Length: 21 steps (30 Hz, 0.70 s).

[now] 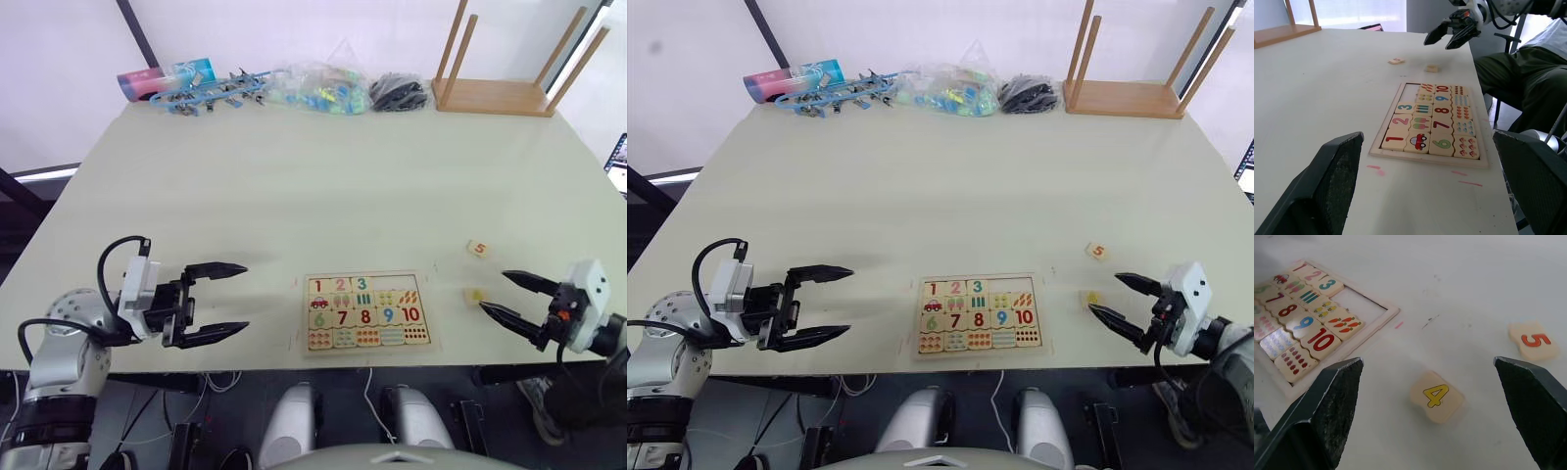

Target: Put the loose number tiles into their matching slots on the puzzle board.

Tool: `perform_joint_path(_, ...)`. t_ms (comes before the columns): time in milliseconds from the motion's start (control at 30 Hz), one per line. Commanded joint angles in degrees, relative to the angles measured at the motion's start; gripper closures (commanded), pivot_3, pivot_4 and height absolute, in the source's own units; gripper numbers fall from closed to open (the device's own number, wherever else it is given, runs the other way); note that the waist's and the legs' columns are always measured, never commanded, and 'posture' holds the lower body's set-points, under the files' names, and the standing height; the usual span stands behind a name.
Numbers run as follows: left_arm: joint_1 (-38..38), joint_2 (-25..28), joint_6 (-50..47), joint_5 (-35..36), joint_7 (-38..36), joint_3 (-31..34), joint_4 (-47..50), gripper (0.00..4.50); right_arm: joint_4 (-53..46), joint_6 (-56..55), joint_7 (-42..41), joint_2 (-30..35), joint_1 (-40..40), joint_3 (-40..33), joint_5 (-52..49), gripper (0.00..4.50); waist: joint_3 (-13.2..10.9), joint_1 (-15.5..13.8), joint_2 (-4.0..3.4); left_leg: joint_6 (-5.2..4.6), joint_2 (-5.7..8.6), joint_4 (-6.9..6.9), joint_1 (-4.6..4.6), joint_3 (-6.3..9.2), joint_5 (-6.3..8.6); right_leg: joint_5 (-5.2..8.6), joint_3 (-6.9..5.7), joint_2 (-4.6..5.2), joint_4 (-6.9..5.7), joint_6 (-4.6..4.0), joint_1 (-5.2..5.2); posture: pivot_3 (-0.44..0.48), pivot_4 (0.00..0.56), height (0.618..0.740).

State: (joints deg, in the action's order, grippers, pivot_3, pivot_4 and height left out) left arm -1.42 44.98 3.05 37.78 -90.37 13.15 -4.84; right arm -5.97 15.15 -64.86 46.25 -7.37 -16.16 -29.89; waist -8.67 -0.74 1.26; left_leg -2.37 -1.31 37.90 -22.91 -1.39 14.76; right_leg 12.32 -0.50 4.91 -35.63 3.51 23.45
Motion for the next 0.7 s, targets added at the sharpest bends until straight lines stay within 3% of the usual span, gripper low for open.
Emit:
perform_joint_path(33,-0.33,-0.09,0.05,0.61,-0.79,0.99,1.62,0.0,9.77,-9.59,-10.43,3.62,6.53,5.14,5.41,0.02,-0.02,0.05,0.03,0.0,0.01,0.06,0.0,-0.03,0.0,0.0,0.02,0.01,0.0,0.01,0.0,0.0,0.15,0.74)
perform_joint_path(333,-0.81,-0.22,-0.58,0.58,-0.55,0.84,2.24,0.0,25.58,-22.83,-19.31,2.25,18.5,13.46,11.98,0.02,-0.06,0.03,0.03,0.0,0.05,0.14,-0.03,-0.03,0.0,-0.04,0.03,-0.02,-0.04,-0.01,-0.06,0.0,0.15,0.74)
perform_joint_path(667,-0.38,0.1,-0.76,0.69,-0.32,1.79,2.56,0.0,30.04,-24.93,-19.61,1.11,22.25,16.19,14.85,0.02,-0.07,0.02,0.02,0.01,0.04,0.19,-0.02,-0.02,-0.01,-0.04,0.03,-0.02,-0.12,-0.02,-0.07,0.0,0.15,0.74)
perform_joint_path(700,-0.41,0.11,-0.73,0.65,-0.33,1.83,2.51,0.0,30.13,-24.93,-19.83,1.19,22.36,16.29,14.93,0.26,-0.07,0.03,0.02,0.01,0.04,0.19,-0.02,-0.02,-0.01,-0.04,0.03,-0.02,-0.13,-0.02,-0.07,0.0,0.15,0.74)
